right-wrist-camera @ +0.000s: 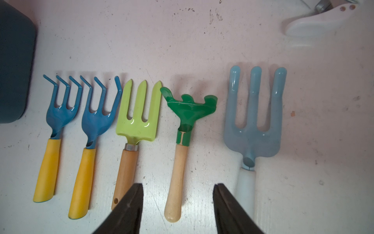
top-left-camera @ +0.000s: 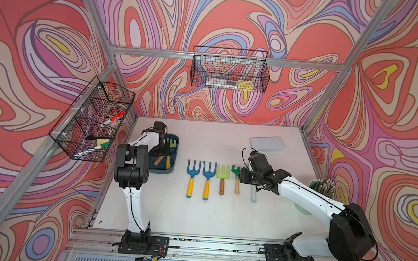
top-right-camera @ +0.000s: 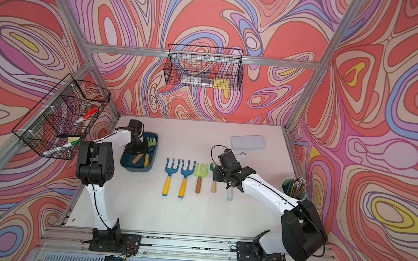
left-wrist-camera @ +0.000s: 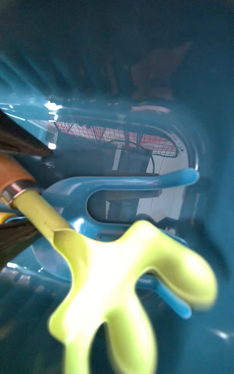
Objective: Take the hand rake out of the storage box
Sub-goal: Pick up the rake from the storage box.
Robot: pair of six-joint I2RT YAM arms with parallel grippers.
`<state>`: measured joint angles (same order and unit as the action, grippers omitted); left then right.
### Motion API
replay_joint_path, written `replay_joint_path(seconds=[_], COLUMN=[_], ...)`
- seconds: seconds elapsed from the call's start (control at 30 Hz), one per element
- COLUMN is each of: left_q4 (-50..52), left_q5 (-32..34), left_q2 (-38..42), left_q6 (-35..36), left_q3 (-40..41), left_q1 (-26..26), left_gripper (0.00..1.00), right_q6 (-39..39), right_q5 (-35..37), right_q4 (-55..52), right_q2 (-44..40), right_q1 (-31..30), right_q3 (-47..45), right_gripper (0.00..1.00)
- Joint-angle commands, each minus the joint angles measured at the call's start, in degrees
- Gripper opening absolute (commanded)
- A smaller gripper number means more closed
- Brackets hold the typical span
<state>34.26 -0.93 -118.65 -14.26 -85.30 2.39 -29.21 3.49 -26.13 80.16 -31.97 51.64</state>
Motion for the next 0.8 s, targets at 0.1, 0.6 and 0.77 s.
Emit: replay_joint_path(seconds=[0.1,0.6,0.77], left_q4=[1.3,3.2,3.9], left_q5=[-1.7,0.3,0.2], left_q2=[3.8,5.7,6.7], left_q6=[-2.6,-2.7,-3.2], left_q3=[4.5,3.8,2.8], left_q1=[0.2,0.2,0.2], left_gripper=[0.44,0.27,0.21], right_q6=[-0.2,-0.6,-0.6], right_q5=[-1.2,-1.2,-1.1], right_q4=[2.0,2.2,2.1], right_q2=[1.2,0.0,0.0], right_q1=[-0.4,-0.5,-0.5], right_q3=[-0.4,-1.5,-1.2], right_gripper=[0.57,0.57,0.57])
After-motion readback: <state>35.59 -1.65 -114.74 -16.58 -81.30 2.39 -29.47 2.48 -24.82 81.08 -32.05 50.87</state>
